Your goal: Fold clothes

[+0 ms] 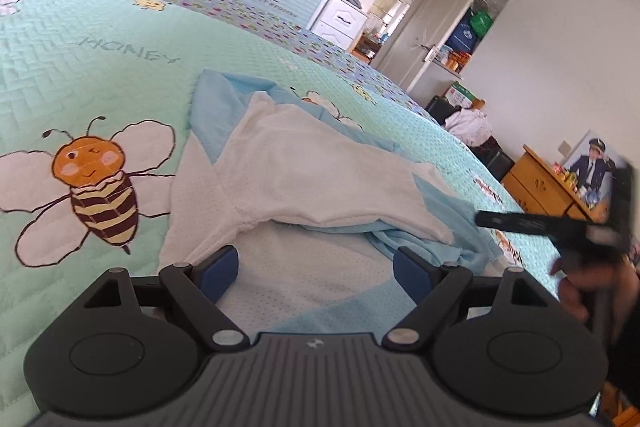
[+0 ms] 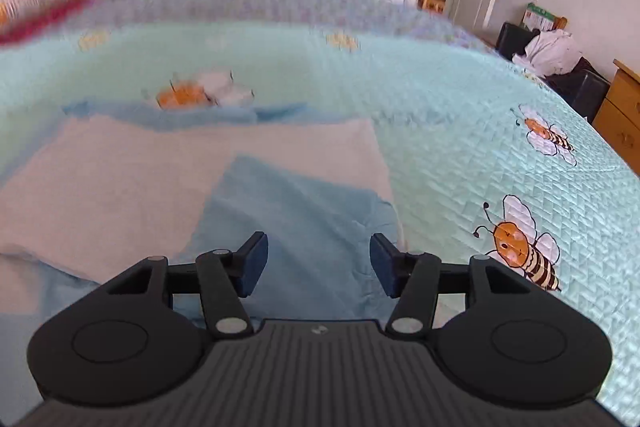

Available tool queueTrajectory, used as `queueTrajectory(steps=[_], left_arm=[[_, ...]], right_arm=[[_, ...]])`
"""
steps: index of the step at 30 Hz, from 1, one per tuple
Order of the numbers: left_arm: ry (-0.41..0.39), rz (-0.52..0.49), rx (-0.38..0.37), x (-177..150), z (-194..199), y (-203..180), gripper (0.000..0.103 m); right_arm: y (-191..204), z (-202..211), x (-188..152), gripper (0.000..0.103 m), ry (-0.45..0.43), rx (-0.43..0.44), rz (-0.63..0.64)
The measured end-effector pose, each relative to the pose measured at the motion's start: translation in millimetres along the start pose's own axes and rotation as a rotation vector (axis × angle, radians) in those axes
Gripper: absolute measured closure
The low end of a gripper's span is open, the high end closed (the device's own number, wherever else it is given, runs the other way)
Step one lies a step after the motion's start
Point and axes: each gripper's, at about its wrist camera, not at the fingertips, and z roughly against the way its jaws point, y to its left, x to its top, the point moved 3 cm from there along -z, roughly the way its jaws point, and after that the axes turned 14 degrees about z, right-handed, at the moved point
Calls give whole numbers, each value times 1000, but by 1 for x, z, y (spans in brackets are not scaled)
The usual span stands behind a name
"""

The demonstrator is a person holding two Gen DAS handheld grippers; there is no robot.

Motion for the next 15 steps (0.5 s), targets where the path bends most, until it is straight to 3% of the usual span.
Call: queueTrajectory(steps=[1, 2, 4, 6, 9, 11, 13, 15], left_arm=[[0, 3, 0, 0, 0, 0, 15], [1, 3, 1, 0, 0, 0, 15], [1, -5, 3, 0, -1, -1, 15], [1, -8, 4, 0, -1, -1, 15], [2, -4, 5, 0, -2, 0, 15], [2, -7, 7, 0, -3, 0, 15], [2, -13, 7, -1, -2, -1, 15], [3, -11, 6, -1, -2, 0, 15]], right_arm=[[3, 6, -4, 43, -10, 28, 12], [6, 3, -11, 38, 20, 21, 49], [12, -10, -26, 39, 112, -22, 144], [0, -9, -34, 39, 129, -76, 62], [2, 15, -31, 39, 11, 8, -90], [21, 20, -24, 37, -46, 53, -55], [45, 8, -24, 29, -29, 103, 35], [56, -7, -29, 29, 46, 101, 51]])
